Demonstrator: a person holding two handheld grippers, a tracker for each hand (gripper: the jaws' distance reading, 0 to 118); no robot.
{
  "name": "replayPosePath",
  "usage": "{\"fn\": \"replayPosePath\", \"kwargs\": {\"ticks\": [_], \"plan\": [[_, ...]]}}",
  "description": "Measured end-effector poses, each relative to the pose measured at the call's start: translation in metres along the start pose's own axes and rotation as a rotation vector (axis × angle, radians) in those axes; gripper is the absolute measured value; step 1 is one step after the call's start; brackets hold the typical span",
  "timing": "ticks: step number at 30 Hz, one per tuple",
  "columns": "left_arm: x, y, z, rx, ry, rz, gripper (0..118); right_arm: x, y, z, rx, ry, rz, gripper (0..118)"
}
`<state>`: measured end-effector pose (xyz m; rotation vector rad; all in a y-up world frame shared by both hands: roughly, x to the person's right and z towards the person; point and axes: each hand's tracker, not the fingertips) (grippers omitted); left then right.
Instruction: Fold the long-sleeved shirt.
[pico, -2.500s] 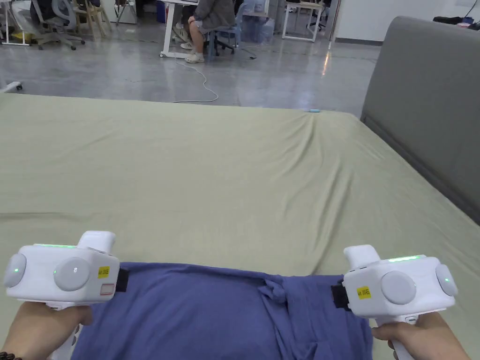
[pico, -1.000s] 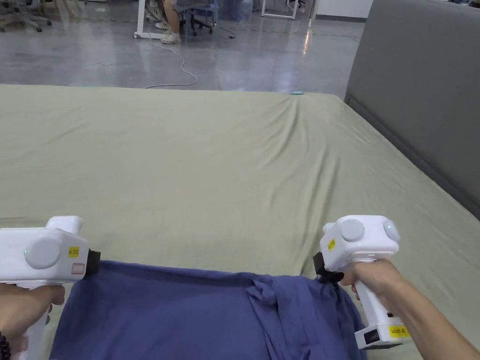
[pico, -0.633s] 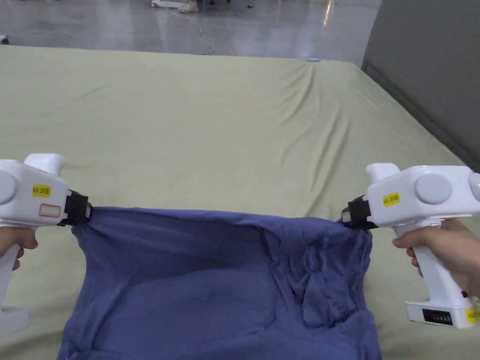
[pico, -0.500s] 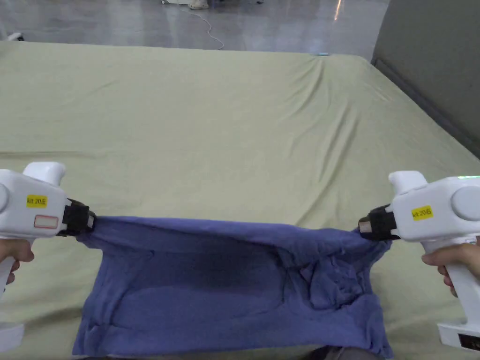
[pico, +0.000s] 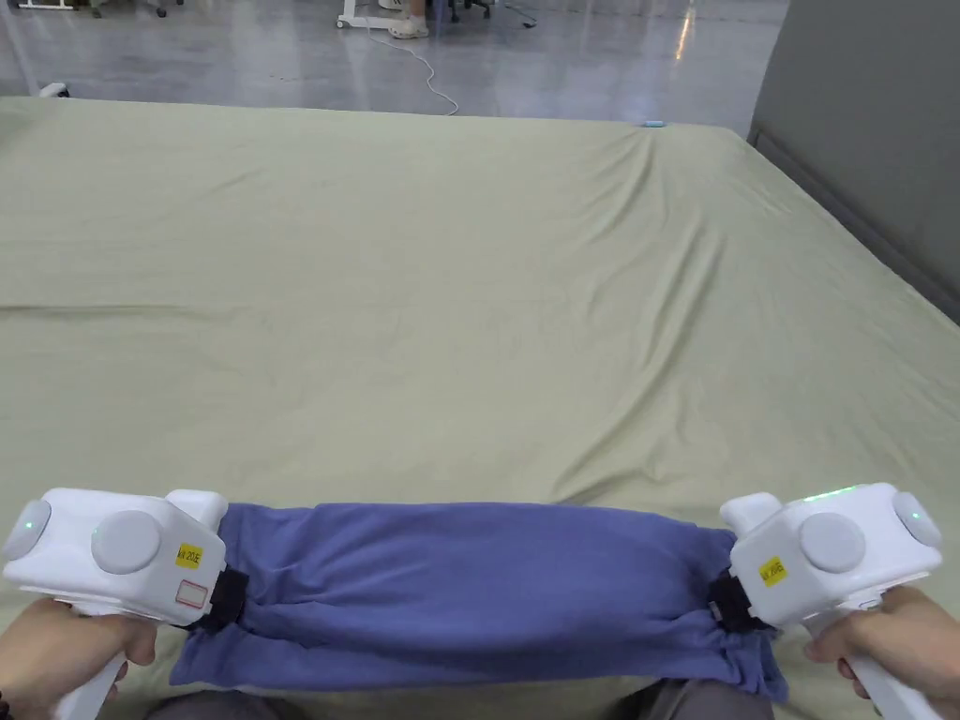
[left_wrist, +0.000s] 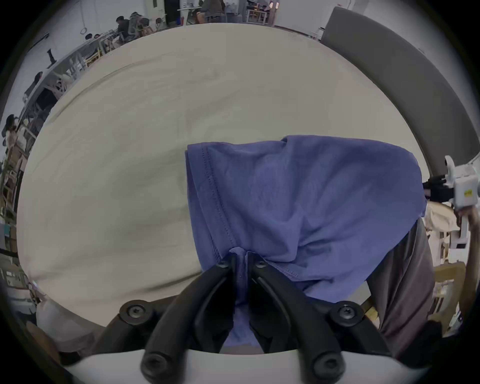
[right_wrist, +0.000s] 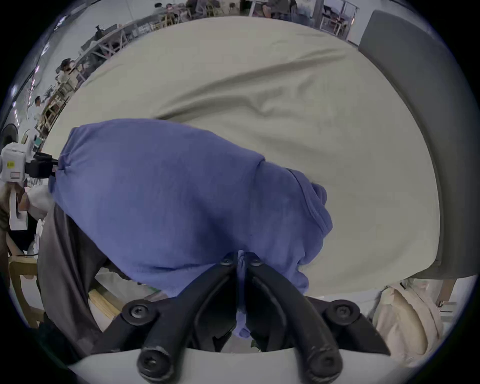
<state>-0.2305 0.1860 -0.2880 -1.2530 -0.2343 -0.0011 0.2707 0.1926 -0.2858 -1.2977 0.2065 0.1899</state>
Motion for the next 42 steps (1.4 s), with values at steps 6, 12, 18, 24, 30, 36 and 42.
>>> {"fn": "replayPosePath", "kwargs": {"ticks": [6, 12, 18, 24, 30, 36, 42], "plan": [[-0.003, -0.001, 0.036, 0.076, -0.008, -0.032, 105, 0.001, 0.002, 0.033, 0.050, -0.041, 0.011, 97], [0.008, 0.019, 0.071, 0.239, 0.017, 0.005, 108, -0.023, 0.028, 0.081, 0.258, -0.105, 0.026, 102], [0.033, 0.031, 0.067, 0.319, 0.099, -0.060, 0, -0.043, 0.059, 0.080, 0.293, -0.138, -0.019, 0], [0.026, 0.032, 0.070, 0.316, 0.015, -0.043, 0, -0.052, 0.063, 0.090, 0.303, -0.094, -0.015, 0], [-0.039, 0.024, 0.069, 0.273, -0.195, 0.186, 30, -0.066, 0.065, 0.106, 0.360, -0.064, -0.045, 0], [-0.091, -0.007, 0.027, 0.178, -0.393, 0.398, 118, -0.076, 0.057, 0.112, 0.388, 0.031, -0.067, 0], [-0.100, -0.017, -0.014, 0.162, -0.632, 0.489, 118, -0.088, 0.055, 0.107, 0.372, 0.049, -0.041, 0]]}}
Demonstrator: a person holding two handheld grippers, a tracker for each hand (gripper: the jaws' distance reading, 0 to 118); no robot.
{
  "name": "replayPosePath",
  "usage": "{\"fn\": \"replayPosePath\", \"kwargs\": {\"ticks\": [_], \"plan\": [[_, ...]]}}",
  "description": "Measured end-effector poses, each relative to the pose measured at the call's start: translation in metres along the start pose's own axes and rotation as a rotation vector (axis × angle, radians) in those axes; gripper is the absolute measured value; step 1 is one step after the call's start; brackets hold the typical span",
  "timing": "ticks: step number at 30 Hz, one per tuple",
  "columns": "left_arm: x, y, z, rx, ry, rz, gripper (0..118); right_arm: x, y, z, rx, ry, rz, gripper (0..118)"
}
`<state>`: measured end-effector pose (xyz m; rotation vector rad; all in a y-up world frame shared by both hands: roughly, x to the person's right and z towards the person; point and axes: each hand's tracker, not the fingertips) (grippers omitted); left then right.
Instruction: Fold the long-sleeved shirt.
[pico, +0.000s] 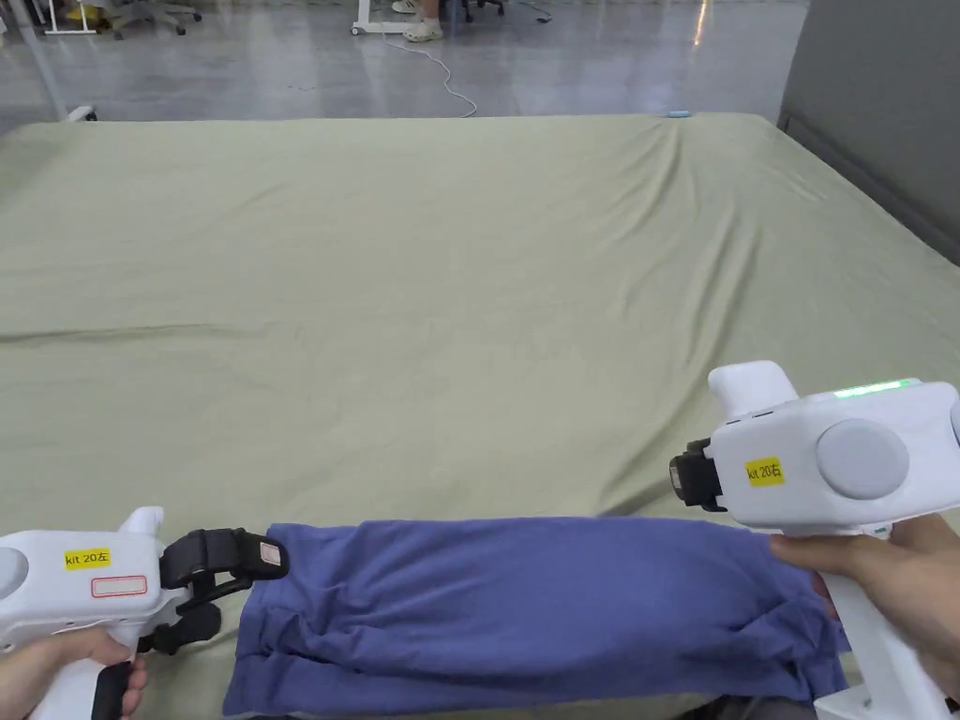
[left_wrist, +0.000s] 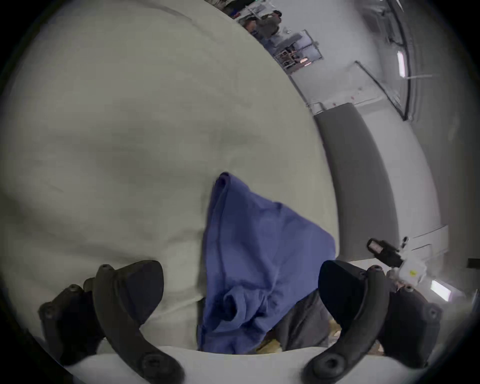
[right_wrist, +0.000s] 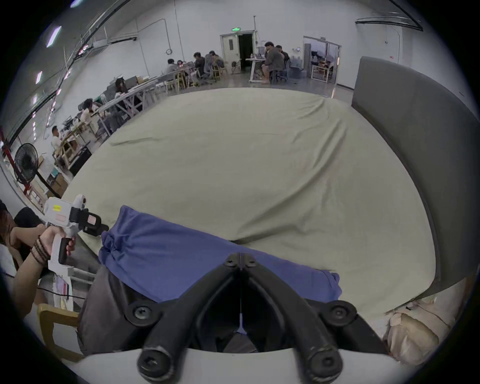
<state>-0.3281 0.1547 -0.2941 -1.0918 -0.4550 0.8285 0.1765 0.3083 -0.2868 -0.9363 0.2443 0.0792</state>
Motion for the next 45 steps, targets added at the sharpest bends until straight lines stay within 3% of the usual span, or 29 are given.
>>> {"fn": "replayPosePath", "kwargs": {"ticks": [8, 15, 16, 17, 18, 19, 20, 21, 24, 28, 37, 41, 45], "plan": [[0.001, 0.010, -0.041, -0.047, -0.254, 0.104, 118, 0.002, -0.008, -0.002, -0.019, 0.017, -0.025, 0], [0.018, 0.004, -0.055, -0.057, -0.204, -0.035, 118, 0.007, -0.013, -0.004, -0.032, 0.007, -0.036, 0], [0.022, 0.002, -0.053, -0.056, -0.149, -0.086, 113, 0.007, -0.014, -0.004, -0.033, 0.005, -0.037, 0], [0.029, -0.002, -0.051, -0.057, -0.046, -0.159, 98, 0.007, -0.015, -0.005, -0.036, 0.004, -0.038, 0], [0.035, -0.005, -0.049, -0.051, 0.090, -0.244, 68, 0.008, -0.017, -0.005, -0.040, 0.005, -0.039, 0], [0.035, -0.008, -0.045, -0.033, 0.240, -0.313, 7, 0.008, -0.018, -0.006, -0.043, 0.007, -0.037, 0], [0.029, -0.007, -0.041, -0.047, 0.277, -0.318, 0, 0.007, -0.019, -0.007, -0.047, 0.007, -0.036, 0], [0.026, -0.003, -0.036, -0.052, 0.073, -0.176, 0, 0.007, -0.020, -0.008, -0.050, 0.007, -0.034, 0], [0.031, -0.003, -0.029, -0.001, 0.112, -0.253, 0, 0.006, -0.020, -0.007, -0.051, 0.007, -0.028, 0], [0.035, 0.006, -0.009, 0.104, 0.002, -0.168, 0, 0.005, -0.019, -0.002, -0.038, 0.014, -0.033, 0], [0.006, 0.047, 0.080, 0.237, 0.154, -0.161, 0, -0.001, -0.013, 0.001, -0.017, 0.014, -0.030, 0], [-0.024, 0.053, 0.141, 0.344, 0.289, -0.064, 0, -0.006, -0.011, -0.005, -0.017, 0.031, -0.022, 0], [-0.023, 0.044, 0.166, 0.344, 0.251, -0.049, 0, -0.014, -0.009, -0.013, -0.024, 0.055, -0.003, 0]]}}
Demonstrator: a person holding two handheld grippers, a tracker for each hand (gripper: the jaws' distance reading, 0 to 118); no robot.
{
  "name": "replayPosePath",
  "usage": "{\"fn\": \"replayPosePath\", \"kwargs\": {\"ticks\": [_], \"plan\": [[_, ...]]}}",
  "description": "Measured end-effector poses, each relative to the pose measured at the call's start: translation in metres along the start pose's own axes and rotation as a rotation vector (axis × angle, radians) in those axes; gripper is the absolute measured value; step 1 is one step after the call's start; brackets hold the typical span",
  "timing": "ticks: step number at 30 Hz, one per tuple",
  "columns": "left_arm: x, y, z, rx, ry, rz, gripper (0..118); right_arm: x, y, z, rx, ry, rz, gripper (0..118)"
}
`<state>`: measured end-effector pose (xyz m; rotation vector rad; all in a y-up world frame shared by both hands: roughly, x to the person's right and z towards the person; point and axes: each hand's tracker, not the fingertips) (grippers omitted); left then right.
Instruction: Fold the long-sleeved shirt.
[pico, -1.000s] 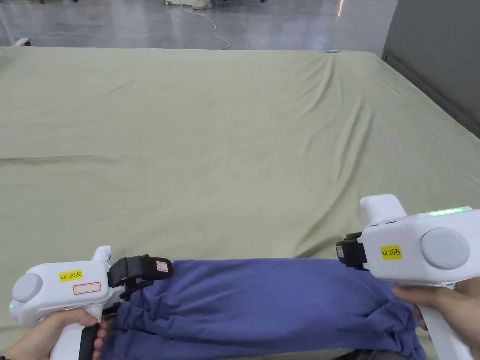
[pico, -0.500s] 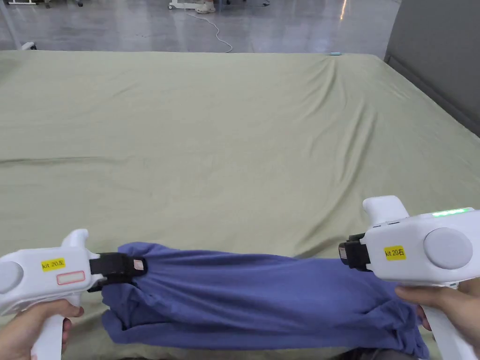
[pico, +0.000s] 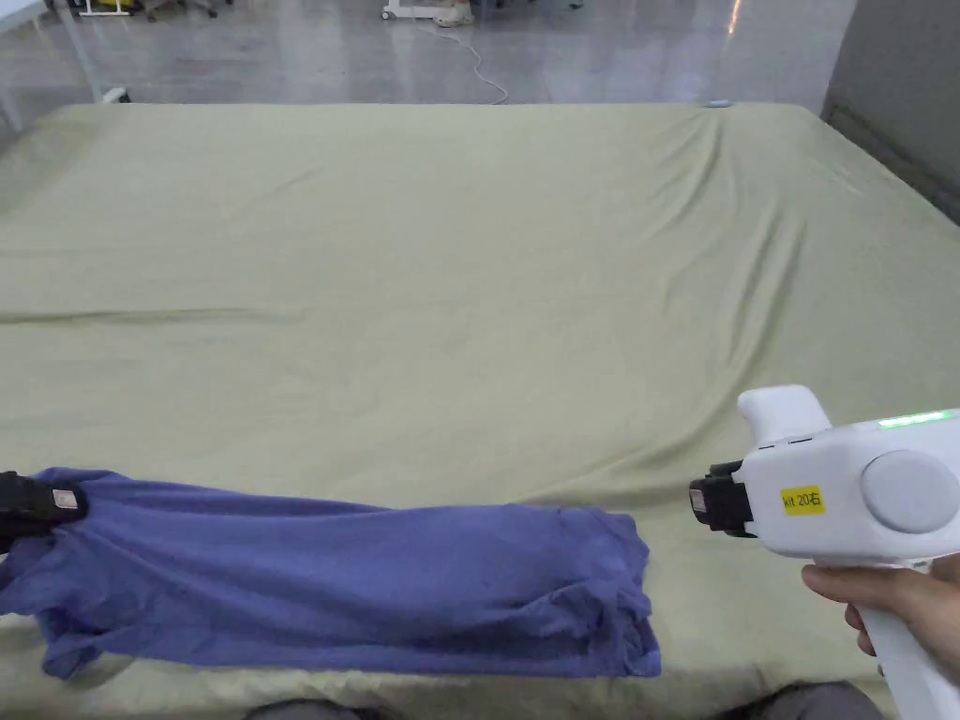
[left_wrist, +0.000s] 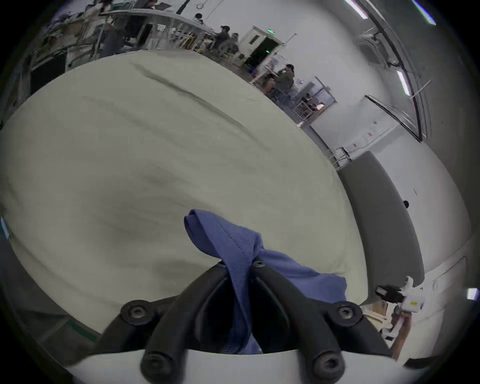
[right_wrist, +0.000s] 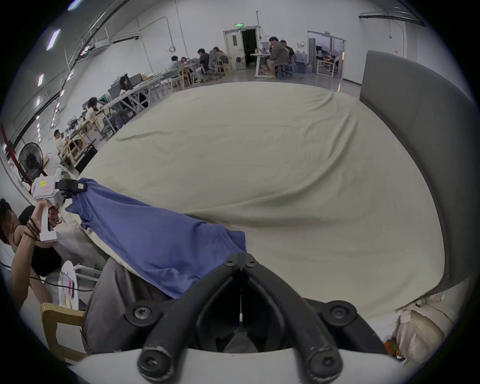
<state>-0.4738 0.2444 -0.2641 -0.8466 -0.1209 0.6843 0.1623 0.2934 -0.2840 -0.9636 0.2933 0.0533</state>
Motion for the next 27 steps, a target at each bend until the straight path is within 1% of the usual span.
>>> {"fn": "replayPosePath", "kwargs": {"ticks": [2, 3, 4, 6, 8, 10, 13, 15, 16, 18, 20, 23, 24, 25, 26, 27], "plan": [[0.028, -0.007, 0.005, -0.006, -0.071, -0.051, 0, -0.004, 0.001, -0.002, 0.001, 0.007, 0.006, 0], [0.044, -0.010, 0.007, -0.019, -0.125, -0.039, 0, -0.005, 0.001, -0.002, 0.004, 0.011, 0.005, 0], [0.061, -0.014, 0.008, -0.028, -0.189, -0.021, 0, -0.005, 0.002, -0.002, 0.005, 0.015, 0.004, 0], [0.105, -0.025, 0.005, -0.040, -0.355, -0.077, 0, -0.005, 0.002, -0.002, 0.014, 0.023, 0.002, 0], [0.152, -0.038, -0.007, -0.072, -0.406, -0.119, 0, -0.005, 0.001, 0.000, 0.019, 0.024, -0.003, 0], [0.194, -0.051, -0.027, -0.127, -0.419, -0.162, 0, -0.003, -0.001, 0.002, 0.025, 0.022, -0.007, 0], [0.253, -0.075, -0.079, -0.226, -0.412, -0.214, 0, 0.004, -0.007, 0.006, 0.041, 0.004, -0.020, 0], [0.278, -0.093, -0.117, -0.298, -0.412, -0.232, 0, 0.009, -0.011, 0.008, 0.063, -0.040, -0.039, 0], [0.288, -0.104, -0.138, -0.337, -0.410, -0.239, 0, 0.011, -0.013, 0.008, 0.073, -0.080, -0.045, 0], [0.302, -0.128, -0.176, -0.411, -0.367, -0.233, 0, 0.017, -0.020, 0.011, 0.092, -0.134, -0.056, 0], [0.308, -0.148, -0.205, -0.446, -0.321, -0.223, 0, 0.025, -0.024, 0.014, 0.088, -0.126, -0.078, 0], [0.302, -0.160, -0.236, -0.471, -0.306, -0.185, 2, 0.037, -0.028, 0.017, 0.081, -0.111, -0.108, 0], [0.300, -0.161, -0.238, -0.467, -0.298, -0.170, 9, 0.039, -0.029, 0.017, 0.082, -0.112, -0.112, 0], [0.300, -0.161, -0.236, -0.468, -0.285, -0.162, 45, 0.043, -0.031, 0.019, 0.083, -0.114, -0.117, 0], [0.300, -0.159, -0.232, -0.464, -0.286, -0.166, 84, 0.045, -0.031, 0.020, 0.083, -0.116, -0.123, 0], [0.298, -0.153, -0.225, -0.448, -0.314, -0.167, 112, 0.047, -0.032, 0.020, 0.084, -0.114, -0.128, 0]]}}
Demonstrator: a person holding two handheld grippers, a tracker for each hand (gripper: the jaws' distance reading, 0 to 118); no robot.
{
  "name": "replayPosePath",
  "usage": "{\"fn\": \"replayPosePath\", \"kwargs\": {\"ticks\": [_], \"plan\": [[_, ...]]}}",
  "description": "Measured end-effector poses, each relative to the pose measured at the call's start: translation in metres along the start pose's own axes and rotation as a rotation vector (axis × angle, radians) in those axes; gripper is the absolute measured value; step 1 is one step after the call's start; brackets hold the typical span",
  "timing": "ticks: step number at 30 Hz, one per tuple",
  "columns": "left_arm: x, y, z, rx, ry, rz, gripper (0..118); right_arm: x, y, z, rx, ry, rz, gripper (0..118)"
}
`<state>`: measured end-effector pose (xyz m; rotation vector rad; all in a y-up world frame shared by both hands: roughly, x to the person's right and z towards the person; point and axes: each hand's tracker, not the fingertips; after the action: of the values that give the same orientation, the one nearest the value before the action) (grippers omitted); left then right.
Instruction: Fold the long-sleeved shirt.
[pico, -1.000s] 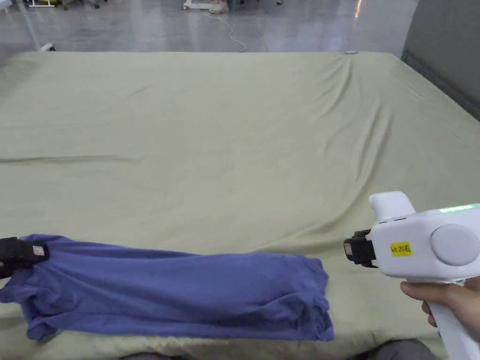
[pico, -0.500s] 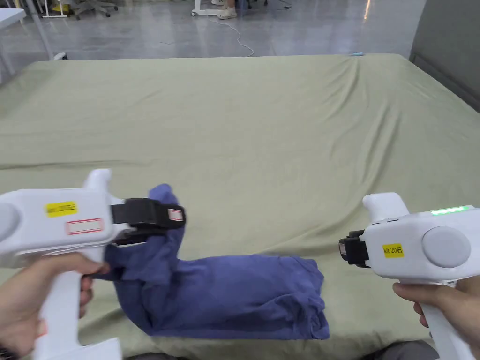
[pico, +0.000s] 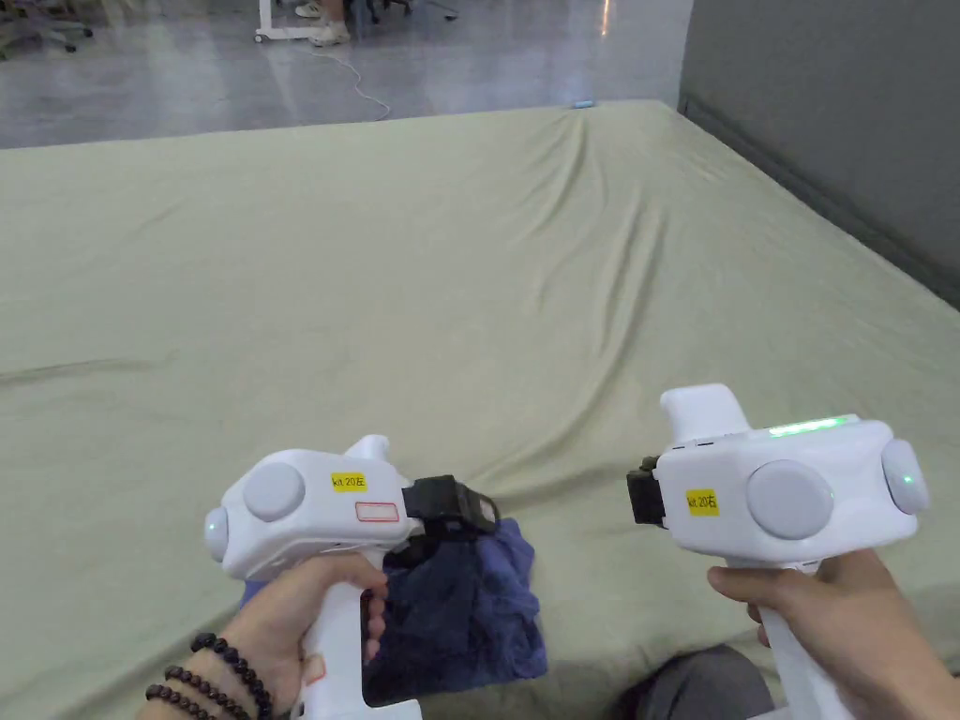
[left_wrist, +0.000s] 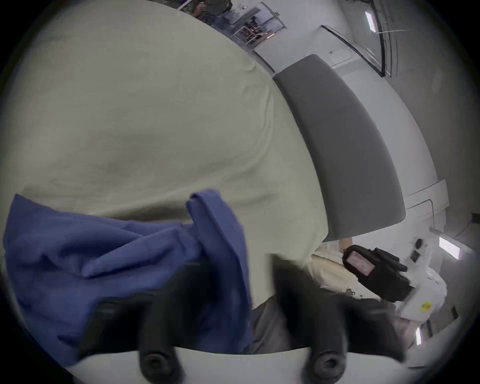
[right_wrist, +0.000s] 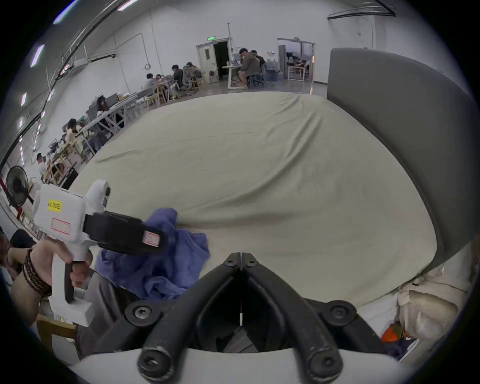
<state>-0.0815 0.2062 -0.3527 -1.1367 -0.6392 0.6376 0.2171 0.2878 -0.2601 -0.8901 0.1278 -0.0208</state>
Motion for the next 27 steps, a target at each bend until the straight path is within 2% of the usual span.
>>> {"fn": "replayPosePath", "kwargs": {"ticks": [1, 2, 5, 7, 8, 9, 10, 11, 12, 14, 18, 20, 23, 27], "plan": [[0.003, 0.000, 0.010, 0.022, -0.016, -0.007, 112, 0.001, 0.000, 0.000, 0.000, 0.004, -0.006, 0], [0.008, 0.000, 0.026, 0.062, -0.030, -0.022, 117, 0.002, 0.000, 0.000, 0.001, 0.007, -0.010, 0], [0.013, -0.006, 0.079, 0.243, -0.074, -0.103, 118, 0.001, -0.001, 0.001, 0.009, 0.015, -0.013, 0], [0.015, -0.018, 0.104, 0.296, -0.025, -0.113, 118, -0.002, -0.001, 0.001, 0.017, 0.030, -0.018, 0], [0.010, -0.023, 0.112, 0.299, 0.057, -0.126, 107, -0.003, -0.002, 0.002, 0.022, 0.038, -0.020, 0], [0.008, -0.031, 0.113, 0.318, 0.153, -0.176, 71, -0.004, -0.003, 0.002, 0.024, 0.045, -0.021, 0], [0.008, -0.038, 0.109, 0.318, 0.271, -0.267, 0, -0.006, -0.003, 0.001, 0.025, 0.050, -0.020, 0], [0.009, -0.050, 0.098, 0.319, 0.422, -0.351, 0, -0.008, -0.003, 0.001, 0.024, 0.054, -0.020, 0], [0.007, -0.059, 0.090, 0.313, 0.480, -0.403, 0, -0.009, -0.004, 0.001, 0.023, 0.059, -0.016, 0], [0.009, -0.077, 0.073, 0.287, 0.498, -0.490, 0, -0.010, -0.005, 0.000, 0.023, 0.063, -0.013, 0], [0.012, -0.093, 0.026, 0.146, 0.503, -0.524, 0, -0.008, -0.009, 0.000, 0.020, 0.064, -0.016, 0], [0.021, -0.103, 0.009, 0.139, 0.421, -0.560, 0, -0.005, -0.011, 0.002, 0.020, 0.059, -0.023, 0], [0.042, -0.120, -0.021, 0.078, 0.374, -0.639, 0, -0.001, -0.016, 0.002, 0.015, 0.054, -0.032, 0], [0.055, -0.130, -0.069, -0.010, 0.360, -0.612, 0, 0.005, -0.021, 0.001, 0.006, 0.048, -0.047, 0]]}}
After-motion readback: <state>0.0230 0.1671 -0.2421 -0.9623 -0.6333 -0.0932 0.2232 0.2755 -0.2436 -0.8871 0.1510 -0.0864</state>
